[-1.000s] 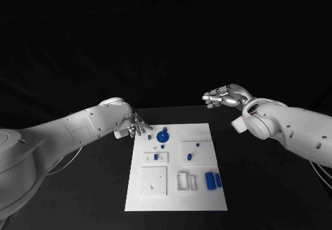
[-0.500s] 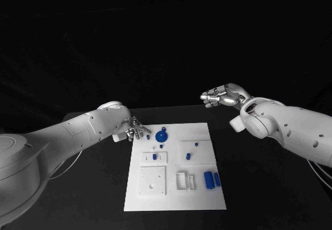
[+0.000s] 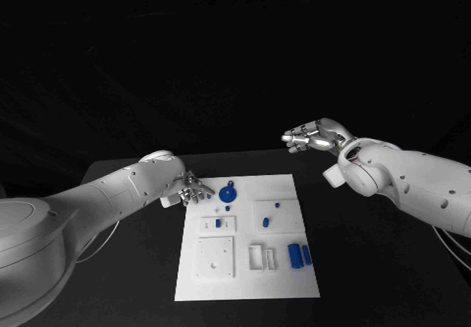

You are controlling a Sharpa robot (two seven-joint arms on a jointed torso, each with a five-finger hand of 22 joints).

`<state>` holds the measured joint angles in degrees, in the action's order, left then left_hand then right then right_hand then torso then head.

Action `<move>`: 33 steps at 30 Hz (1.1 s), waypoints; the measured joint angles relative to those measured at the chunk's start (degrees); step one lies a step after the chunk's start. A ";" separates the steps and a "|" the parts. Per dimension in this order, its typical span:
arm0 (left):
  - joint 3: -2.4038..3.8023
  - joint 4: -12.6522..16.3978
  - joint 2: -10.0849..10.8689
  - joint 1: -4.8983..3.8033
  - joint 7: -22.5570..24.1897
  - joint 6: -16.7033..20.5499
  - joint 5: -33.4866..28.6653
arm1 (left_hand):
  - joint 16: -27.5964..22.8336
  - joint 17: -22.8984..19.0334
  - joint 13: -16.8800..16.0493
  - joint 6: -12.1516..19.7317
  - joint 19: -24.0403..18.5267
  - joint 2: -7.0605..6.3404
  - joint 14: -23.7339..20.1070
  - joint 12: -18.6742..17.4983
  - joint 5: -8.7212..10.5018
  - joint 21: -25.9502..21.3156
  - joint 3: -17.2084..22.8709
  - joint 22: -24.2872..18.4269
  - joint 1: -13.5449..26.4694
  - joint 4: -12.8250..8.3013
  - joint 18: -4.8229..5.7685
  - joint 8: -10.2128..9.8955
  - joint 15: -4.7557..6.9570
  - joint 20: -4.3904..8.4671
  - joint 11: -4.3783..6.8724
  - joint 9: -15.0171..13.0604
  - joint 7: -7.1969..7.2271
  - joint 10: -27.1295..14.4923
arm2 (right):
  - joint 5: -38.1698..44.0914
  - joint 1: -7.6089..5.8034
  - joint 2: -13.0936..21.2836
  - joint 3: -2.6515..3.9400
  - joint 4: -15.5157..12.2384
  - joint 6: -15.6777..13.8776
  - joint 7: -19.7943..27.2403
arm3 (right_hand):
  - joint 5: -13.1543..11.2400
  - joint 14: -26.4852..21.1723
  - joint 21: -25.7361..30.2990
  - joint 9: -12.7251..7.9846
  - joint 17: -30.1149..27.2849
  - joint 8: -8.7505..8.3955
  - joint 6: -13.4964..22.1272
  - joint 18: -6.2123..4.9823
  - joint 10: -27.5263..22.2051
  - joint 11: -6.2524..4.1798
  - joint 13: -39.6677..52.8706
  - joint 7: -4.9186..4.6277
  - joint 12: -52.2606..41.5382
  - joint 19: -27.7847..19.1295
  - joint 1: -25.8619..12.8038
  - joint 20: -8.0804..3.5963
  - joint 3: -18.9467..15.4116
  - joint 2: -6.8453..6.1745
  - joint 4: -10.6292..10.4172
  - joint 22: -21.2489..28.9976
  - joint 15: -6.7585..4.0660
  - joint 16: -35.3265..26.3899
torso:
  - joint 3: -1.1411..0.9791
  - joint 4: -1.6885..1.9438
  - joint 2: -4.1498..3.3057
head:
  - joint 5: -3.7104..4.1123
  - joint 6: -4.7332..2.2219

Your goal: Assemble the parts on the task board

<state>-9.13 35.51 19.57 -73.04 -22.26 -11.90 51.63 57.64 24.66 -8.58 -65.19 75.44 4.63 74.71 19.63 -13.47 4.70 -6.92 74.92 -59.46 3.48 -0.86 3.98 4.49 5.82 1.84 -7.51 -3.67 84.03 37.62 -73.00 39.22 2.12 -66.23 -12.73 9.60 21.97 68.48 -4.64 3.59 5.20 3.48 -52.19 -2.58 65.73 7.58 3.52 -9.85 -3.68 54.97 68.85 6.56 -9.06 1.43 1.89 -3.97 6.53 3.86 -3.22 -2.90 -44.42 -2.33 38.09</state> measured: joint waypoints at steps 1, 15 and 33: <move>0.00 -0.06 -0.04 0.03 0.05 0.00 -0.06 | 0.00 0.00 0.00 0.00 0.00 0.00 0.00 0.00 0.00 -0.05 0.00 0.00 0.00 0.00 0.00 0.00 0.00 0.00 0.00 0.02 0.00 0.00 | 0.00 0.00 0.00 0.00 -0.01 0.00 0.00 | 0.00 0.00 0.00 0.00 0.00 0.00 0.00 0.00 0.00 0.00 0.00 0.00 0.00 0.00 0.00 0.00 0.00 0.00 0.00 0.00 0.00 0.00 | 0.00 0.00 0.00 | 0.02 0.02; 0.01 -1.03 -0.49 0.17 0.86 0.42 -1.12 | 0.00 -0.05 -0.05 0.67 0.00 2.27 0.00 0.00 0.00 -0.05 1.15 -0.01 -1.56 -1.15 0.00 0.00 0.00 0.00 0.00 0.41 -0.18 0.00 | 0.00 0.00 -0.08 0.00 -0.05 -0.02 0.01 | 0.00 0.00 0.00 0.00 0.01 0.00 -0.01 0.00 0.00 0.00 0.00 0.01 0.00 0.00 0.00 0.00 0.00 0.00 0.00 0.00 0.00 0.00 | -0.01 0.07 0.05 | 0.17 0.10; 0.03 -1.58 -0.89 0.17 1.47 0.73 -1.93 | 0.22 -0.05 -0.04 0.67 0.00 4.81 0.00 0.00 -0.54 -0.05 2.87 0.03 -4.55 -3.81 0.00 0.00 0.00 0.00 0.00 1.09 -0.17 0.00 | -0.02 0.00 -0.16 0.00 -0.05 -0.03 0.01 | 0.00 0.00 0.00 0.00 -0.04 0.00 -0.02 0.00 0.00 0.00 0.00 0.02 0.00 0.00 0.00 0.00 0.00 0.00 0.00 0.00 0.00 0.00 | -0.05 0.10 0.06 | 0.35 0.10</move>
<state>-9.10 33.92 18.68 -72.87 -20.79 -11.18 49.70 57.87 24.61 -8.62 -64.53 75.44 9.43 74.72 19.63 -14.01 4.65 -4.05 74.95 -64.01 -0.33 -0.87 3.97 4.49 5.82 1.84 -6.42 -3.85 84.03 37.60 -73.00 39.06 2.12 -66.28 -12.76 9.61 21.97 68.48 -4.64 3.59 5.16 3.48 -52.21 -2.58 65.73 7.58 3.52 -9.84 -3.68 54.98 68.85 6.55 -9.06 1.43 1.90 -3.97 6.53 3.86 -3.27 -2.80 -44.36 -1.98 38.19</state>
